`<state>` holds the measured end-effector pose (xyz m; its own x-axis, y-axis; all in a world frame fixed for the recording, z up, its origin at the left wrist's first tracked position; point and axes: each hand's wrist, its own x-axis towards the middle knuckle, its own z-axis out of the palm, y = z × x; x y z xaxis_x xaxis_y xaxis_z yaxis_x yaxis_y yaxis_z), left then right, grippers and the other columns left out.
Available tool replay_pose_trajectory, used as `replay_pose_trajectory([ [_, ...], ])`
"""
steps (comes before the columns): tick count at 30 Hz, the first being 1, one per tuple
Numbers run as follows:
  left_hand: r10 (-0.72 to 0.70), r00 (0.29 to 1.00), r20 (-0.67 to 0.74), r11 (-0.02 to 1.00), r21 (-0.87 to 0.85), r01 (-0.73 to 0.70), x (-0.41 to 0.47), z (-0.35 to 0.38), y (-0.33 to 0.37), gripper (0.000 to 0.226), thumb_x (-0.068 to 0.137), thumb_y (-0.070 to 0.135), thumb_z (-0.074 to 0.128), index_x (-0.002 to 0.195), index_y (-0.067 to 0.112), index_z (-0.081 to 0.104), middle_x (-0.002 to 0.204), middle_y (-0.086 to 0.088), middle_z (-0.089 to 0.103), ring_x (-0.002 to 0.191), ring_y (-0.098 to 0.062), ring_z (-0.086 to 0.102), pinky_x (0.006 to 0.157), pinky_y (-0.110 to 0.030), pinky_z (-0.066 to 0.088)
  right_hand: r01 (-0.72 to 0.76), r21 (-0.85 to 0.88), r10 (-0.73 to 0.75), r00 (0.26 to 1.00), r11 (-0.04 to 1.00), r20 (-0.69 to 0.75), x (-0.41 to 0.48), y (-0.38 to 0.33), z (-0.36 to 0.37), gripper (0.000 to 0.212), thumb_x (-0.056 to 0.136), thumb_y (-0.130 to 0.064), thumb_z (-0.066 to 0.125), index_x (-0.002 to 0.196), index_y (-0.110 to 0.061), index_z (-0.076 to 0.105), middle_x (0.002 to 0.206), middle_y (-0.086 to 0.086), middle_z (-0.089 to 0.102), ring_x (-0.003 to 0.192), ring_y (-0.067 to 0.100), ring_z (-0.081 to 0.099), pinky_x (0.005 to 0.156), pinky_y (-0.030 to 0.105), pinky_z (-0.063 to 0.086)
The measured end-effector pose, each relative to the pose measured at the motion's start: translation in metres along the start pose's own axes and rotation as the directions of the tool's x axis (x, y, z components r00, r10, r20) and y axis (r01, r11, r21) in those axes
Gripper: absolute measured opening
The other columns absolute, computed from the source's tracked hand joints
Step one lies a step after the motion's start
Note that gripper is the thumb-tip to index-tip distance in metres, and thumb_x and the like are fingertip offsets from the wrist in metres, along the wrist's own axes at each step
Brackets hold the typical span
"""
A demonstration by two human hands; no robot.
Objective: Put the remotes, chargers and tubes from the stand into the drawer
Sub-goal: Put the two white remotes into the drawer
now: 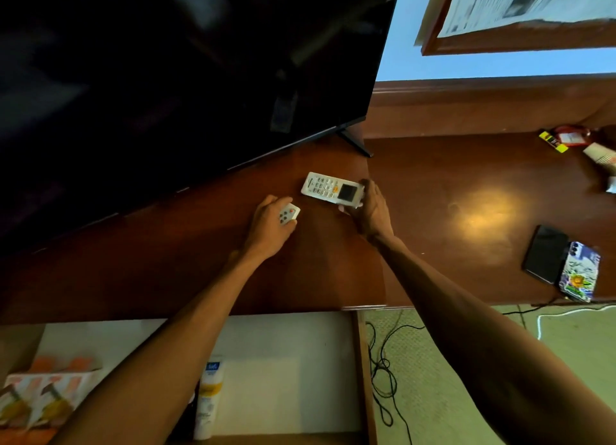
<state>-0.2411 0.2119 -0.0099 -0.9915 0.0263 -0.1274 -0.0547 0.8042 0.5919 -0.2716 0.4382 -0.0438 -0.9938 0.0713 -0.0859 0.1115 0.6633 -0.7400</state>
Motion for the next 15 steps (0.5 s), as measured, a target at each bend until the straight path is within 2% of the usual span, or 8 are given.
replay_pose_trajectory([
  [3,0.01,0.999,-0.047,0.999,-0.053,-0.012,-0.017,-0.023,-0.016,0.054,0.087,0.022,0.068,0.138,0.019,0.05,0.132,-0.002,0.051,0.121,-0.022,0.05,0.098,-0.035,0.046,0.037,0.14,-0.033,0.999,0.989,-0.028,-0.019,-0.02,-0.008,0.055,0.083,-0.013,0.072,0.128,-0.014,0.041,0.125,0.012,0.06,0.109,0.022,0.064,0.088,0.043,0.058],
  [6,0.03,0.996,-0.081,0.996,-0.077,-0.037,-0.043,-0.045,-0.035,0.053,0.087,0.022,0.069,0.138,0.018,0.051,0.132,-0.003,0.052,0.118,-0.023,0.053,0.094,-0.037,0.051,0.047,0.232,-0.043,0.999,0.972,-0.022,-0.044,-0.042,-0.014,0.051,0.09,-0.004,0.062,0.135,-0.01,0.039,0.126,0.016,0.06,0.105,0.022,0.065,0.082,0.035,0.059],
  [10,0.089,0.99,-0.109,0.992,-0.084,-0.099,-0.086,-0.072,-0.062,0.054,0.087,0.02,0.07,0.138,0.015,0.052,0.132,-0.005,0.053,0.117,-0.023,0.053,0.094,-0.031,0.048,0.127,0.237,-0.124,0.992,0.963,-0.031,-0.085,-0.069,-0.013,0.053,0.091,-0.003,0.06,0.141,-0.012,0.042,0.122,0.012,0.061,0.102,0.022,0.065,0.072,0.018,0.058],
  [12,0.105,0.989,-0.108,0.99,-0.085,-0.114,-0.107,-0.083,-0.076,0.054,0.088,0.02,0.069,0.139,0.015,0.051,0.132,-0.005,0.052,0.117,-0.023,0.052,0.093,-0.028,0.045,0.166,0.216,-0.156,0.986,0.962,-0.061,-0.108,-0.085,-0.011,0.052,0.093,-0.005,0.058,0.143,-0.013,0.044,0.124,0.011,0.062,0.099,0.018,0.064,0.072,0.02,0.058],
  [14,0.126,0.985,-0.114,0.988,-0.075,-0.135,-0.127,-0.093,-0.089,0.054,0.088,0.021,0.068,0.139,0.013,0.051,0.131,-0.006,0.053,0.114,-0.023,0.052,0.091,-0.025,0.043,0.195,0.191,-0.178,0.979,0.962,-0.102,-0.133,-0.1,-0.007,0.047,0.095,-0.011,0.057,0.141,-0.011,0.048,0.116,0.01,0.066,0.092,0.015,0.065,0.071,0.023,0.057],
  [15,0.139,0.983,-0.118,0.987,-0.068,-0.147,-0.138,-0.097,-0.095,0.054,0.088,0.021,0.068,0.139,0.012,0.051,0.13,-0.007,0.053,0.113,-0.023,0.053,0.089,-0.025,0.042,0.199,0.169,-0.184,0.977,0.965,-0.105,-0.146,-0.107,-0.005,0.044,0.096,-0.014,0.057,0.139,-0.01,0.05,0.109,0.007,0.067,0.087,0.012,0.064,0.068,0.018,0.054],
])
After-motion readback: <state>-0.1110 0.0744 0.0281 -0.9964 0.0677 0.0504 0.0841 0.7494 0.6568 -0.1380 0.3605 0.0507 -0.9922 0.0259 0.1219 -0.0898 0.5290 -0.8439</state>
